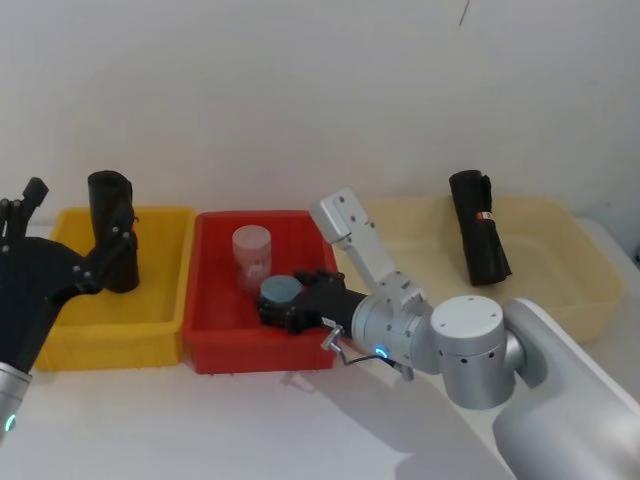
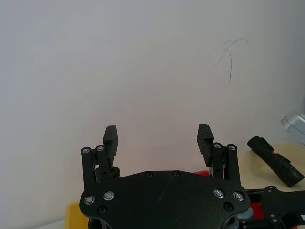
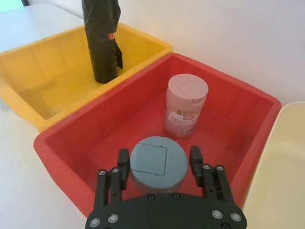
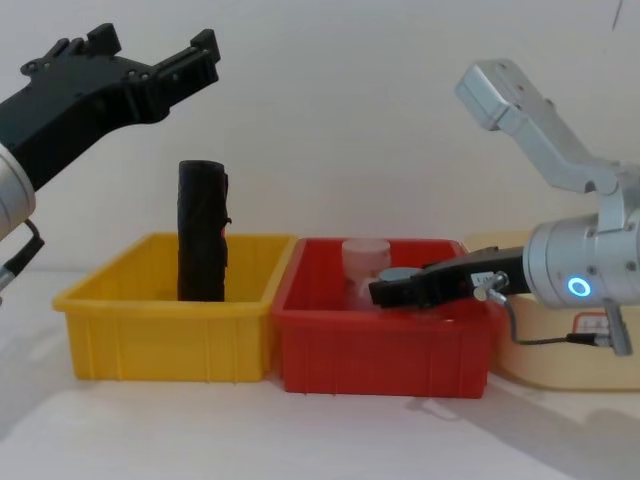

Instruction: Pick up the garbage bag with the one hand and transfer it to the other hand.

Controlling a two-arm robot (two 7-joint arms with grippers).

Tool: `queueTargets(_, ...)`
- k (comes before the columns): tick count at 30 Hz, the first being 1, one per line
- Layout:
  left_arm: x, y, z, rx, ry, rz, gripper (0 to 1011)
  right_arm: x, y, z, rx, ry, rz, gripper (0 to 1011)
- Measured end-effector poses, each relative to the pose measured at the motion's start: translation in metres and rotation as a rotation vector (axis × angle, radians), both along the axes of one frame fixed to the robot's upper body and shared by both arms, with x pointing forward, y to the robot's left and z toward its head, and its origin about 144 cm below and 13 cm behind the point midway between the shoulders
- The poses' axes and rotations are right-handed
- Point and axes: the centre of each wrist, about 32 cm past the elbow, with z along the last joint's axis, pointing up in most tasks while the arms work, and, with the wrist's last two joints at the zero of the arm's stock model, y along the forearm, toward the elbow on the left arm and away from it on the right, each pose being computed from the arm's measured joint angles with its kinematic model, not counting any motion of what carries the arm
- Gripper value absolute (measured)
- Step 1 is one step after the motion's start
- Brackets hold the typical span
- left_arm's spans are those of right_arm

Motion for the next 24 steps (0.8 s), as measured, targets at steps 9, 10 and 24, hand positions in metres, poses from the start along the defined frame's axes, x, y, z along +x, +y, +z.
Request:
queueTargets(9,0.000,0.000,0.000,0.000,0.000,0.000,1000,0.000,-0.002,0.001,0.002,0.005,-0.010,667)
queueTargets(10,0.000,0.000,0.000,0.000,0.000,0.000,1000,0.000,-0.002,0.002,0.004,0.005,-0.011,667)
queueTargets(24,0.000,0.000,0.000,0.000,0.000,0.000,1000,-0.001,-0.010,0.029,0.111,-0.056,-0.032,666)
